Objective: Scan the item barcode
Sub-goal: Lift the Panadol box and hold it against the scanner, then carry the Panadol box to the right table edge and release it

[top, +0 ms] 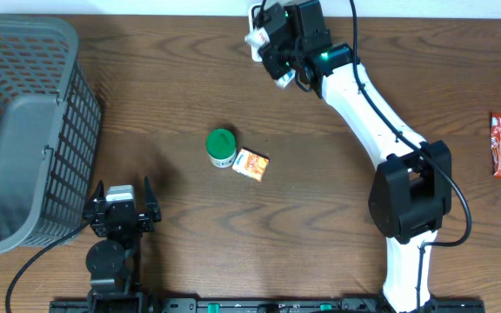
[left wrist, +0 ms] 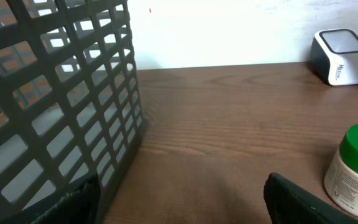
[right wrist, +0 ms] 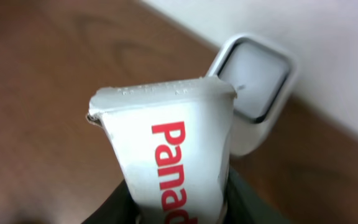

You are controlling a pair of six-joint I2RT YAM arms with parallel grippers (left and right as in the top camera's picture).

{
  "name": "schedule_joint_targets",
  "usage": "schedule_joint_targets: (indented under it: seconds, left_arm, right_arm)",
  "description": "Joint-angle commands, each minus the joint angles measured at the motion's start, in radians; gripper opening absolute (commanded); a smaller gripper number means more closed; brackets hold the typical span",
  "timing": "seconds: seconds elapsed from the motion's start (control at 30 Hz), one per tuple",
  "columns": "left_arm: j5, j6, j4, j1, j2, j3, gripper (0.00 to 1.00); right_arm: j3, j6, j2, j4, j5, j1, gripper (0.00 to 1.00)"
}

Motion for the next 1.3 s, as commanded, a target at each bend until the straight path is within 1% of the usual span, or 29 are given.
schedule_joint_targets:
  seconds: [0.0, 0.1, 0.17, 0.2, 0.27, 0.4, 0.57, 0.63, 0.77, 0.9, 1.0, 1.07, 1.17, 1.2, 1.27]
  left_arm:
    - [-0.009, -0.009, -0.032, -0.003, -0.003, -0.021, 0.84]
    - [-0.009, -0.009, -0.032, -0.003, -0.003, -0.021, 0.84]
    - [-0.009, -0.009, -0.032, -0.003, -0.003, -0.022, 0.84]
    - [-0.009, -0.009, -0.032, -0.003, -0.003, -0.021, 0.84]
    - [-0.009, -0.009, -0.032, -0.003, -0.003, -0.021, 0.84]
    - [-0.009, -0.009, -0.032, -0.003, -0.003, -0.021, 0.84]
    - [-0.009, -0.009, -0.032, -0.003, -0.003, -0.021, 0.84]
    - [-0.009, -0.009, -0.032, -0.003, -0.003, -0.021, 0.84]
    - [-0.009, -0.009, -0.032, -0.003, -0.003, -0.021, 0.84]
    - [-0.009, -0.009, -0.032, -0.003, -0.003, -0.021, 0.84]
    - [-0.009, -0.009, -0.032, -0.003, -0.003, -0.021, 0.84]
    - [-0.009, -0.009, -0.032, -0.003, -0.003, -0.021, 0.84]
    - [-0.009, -0.009, -0.032, -0.003, -0.003, -0.021, 0.84]
    - [-0.009, -0.009, -0.032, -0.003, -0.003, -0.021, 0.84]
    - [-0.009, -0.009, -0.032, -0.003, -0.003, -0.021, 0.84]
  right_arm:
    - [0.021, -0.088, 0.060, 0.150, 0.193, 0.005, 0.31]
    - [0.023, -0.180, 0.122, 0.357, 0.290, 0.005, 0.30]
    - [0.024, -0.253, 0.180, 0.511, 0.322, 0.008, 0.31]
    - [0.026, -0.301, 0.219, 0.591, 0.350, 0.011, 0.33]
    - [0.052, -0.384, 0.293, 0.687, 0.401, 0.019, 0.34]
    - [0.185, -0.470, 0.411, 0.699, 0.426, 0.031, 0.33]
    - [0.386, -0.524, 0.537, 0.700, 0.443, 0.057, 0.33]
    - [0.408, -0.552, 0.548, 0.705, 0.435, 0.068, 0.32]
    - [0.410, -0.560, 0.548, 0.700, 0.410, 0.071, 0.33]
    - [0.410, -0.549, 0.528, 0.589, 0.419, 0.077, 0.29]
    - [0.410, -0.480, 0.470, 0.441, 0.420, 0.076, 0.26]
    - [0.410, -0.466, 0.415, 0.345, 0.436, 0.074, 0.25]
    - [0.410, -0.432, 0.319, 0.182, 0.507, 0.065, 0.25]
    - [0.410, -0.405, 0.267, 0.066, 0.534, 0.055, 0.25]
    - [0.410, -0.382, 0.215, -0.093, 0.552, 0.039, 0.25]
